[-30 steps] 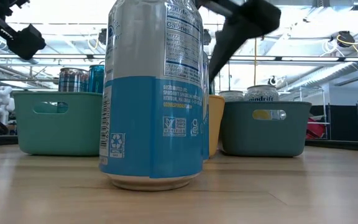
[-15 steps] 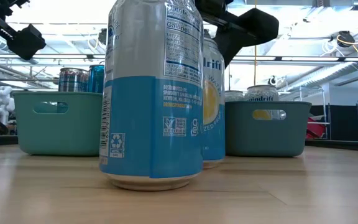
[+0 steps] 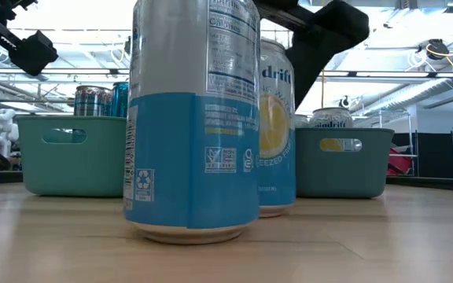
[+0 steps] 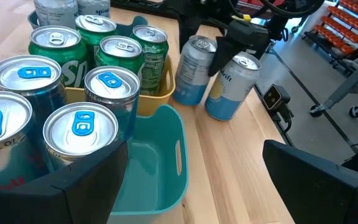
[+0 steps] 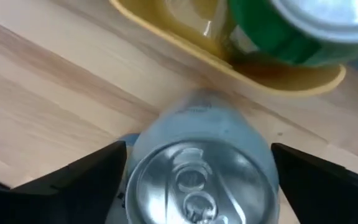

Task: Sort soda cans
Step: Put the blue and white soda can into the dark blue bin

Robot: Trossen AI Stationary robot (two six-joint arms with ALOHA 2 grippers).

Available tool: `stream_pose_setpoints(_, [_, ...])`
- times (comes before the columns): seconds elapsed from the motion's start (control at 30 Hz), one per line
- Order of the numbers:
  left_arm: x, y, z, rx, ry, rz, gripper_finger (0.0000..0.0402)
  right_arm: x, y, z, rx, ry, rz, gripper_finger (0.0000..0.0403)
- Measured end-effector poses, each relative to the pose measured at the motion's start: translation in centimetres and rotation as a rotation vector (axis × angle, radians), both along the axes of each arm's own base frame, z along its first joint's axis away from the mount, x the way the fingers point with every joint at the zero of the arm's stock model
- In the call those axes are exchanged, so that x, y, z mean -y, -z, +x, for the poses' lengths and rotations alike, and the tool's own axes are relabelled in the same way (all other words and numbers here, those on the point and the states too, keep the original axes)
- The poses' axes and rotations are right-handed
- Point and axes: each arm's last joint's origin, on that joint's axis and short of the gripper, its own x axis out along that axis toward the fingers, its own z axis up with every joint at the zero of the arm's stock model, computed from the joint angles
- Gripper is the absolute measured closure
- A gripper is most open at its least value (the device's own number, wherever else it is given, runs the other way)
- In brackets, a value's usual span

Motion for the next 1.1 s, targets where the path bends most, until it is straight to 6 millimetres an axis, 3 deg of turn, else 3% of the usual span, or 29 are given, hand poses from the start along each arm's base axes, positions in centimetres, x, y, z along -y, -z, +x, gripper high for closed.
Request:
stream_pose_setpoints(0.13, [0.0,0.0,0.0,0.000,0.000,0.000,0.0020,0.2,0.0,0.0,-0.005,0.005,-0.004,0.0034])
stream_pose_setpoints(0.37, [0.0,0.0,0.0,0.000,-0.001,-0.001,0.0020,0.1,0.0,0.0,-0.002,0.014,0.004,0.0128])
stream_pose_setpoints(0.7, [0.0,0.0,0.0,0.002,-0.001,-0.003,0.0020,-0.3,-0.6,-0.6,-0.021,-0.001,0.009,0.0128])
stream_pose_setpoints(1.1, [0.0,-0.1,0.1,0.013,-0.013,-0.005,0.0020,-0.2,-5.4,-5.1,-0.084,0.077,-0.119,0.0123])
